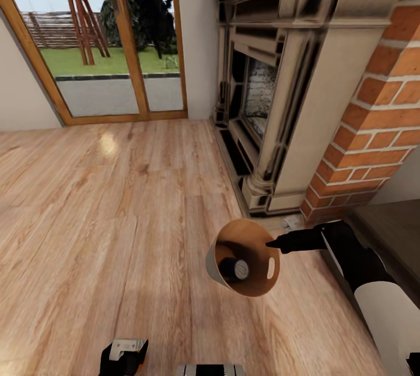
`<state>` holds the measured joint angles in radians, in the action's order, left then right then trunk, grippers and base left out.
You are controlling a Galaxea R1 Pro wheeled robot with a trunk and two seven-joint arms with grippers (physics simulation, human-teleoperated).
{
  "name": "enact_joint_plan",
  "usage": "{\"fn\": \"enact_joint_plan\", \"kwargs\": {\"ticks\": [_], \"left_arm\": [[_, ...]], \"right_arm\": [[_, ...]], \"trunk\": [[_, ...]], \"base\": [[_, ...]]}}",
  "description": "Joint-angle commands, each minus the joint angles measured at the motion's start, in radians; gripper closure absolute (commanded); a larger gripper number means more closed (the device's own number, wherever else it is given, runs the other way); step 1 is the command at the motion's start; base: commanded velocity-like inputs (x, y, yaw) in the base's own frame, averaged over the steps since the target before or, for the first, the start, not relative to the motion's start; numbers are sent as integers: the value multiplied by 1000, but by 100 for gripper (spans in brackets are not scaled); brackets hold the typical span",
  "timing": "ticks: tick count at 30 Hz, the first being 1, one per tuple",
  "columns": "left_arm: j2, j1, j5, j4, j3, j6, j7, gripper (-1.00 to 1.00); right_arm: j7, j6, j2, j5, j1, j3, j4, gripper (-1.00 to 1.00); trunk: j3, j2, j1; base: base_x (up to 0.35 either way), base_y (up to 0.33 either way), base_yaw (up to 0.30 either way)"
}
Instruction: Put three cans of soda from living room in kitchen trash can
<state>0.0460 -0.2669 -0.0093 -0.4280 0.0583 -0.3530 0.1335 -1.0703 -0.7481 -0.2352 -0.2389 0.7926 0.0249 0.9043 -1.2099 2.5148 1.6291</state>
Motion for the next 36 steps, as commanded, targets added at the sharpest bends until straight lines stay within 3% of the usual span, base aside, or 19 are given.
{"fn": "enact_joint_plan", "kwargs": {"ticks": [1,12,19,36], "left_arm": [[0,0,0,0,0,0,0,-100],[0,0,1,-1,0,0,0,-100],[2,0,3,-1,1,0,0,-100],[1,0,3,-2,0,1,-2,-100]], "right_arm": [[-5,-11,0,18,1,-1,1,100],[-5,-11,0,17,0,0,1,100],[-5,-11,2,17,0,0,1,100],[-5,-11,0,18,-1,-1,1,100]], "trunk": [[-4,0,0],[-8,1,1],[-35,2,4],[-35,2,4]], "base": [[0,0,0],[0,0,0],[0,0,0],[0,54,0]]}}
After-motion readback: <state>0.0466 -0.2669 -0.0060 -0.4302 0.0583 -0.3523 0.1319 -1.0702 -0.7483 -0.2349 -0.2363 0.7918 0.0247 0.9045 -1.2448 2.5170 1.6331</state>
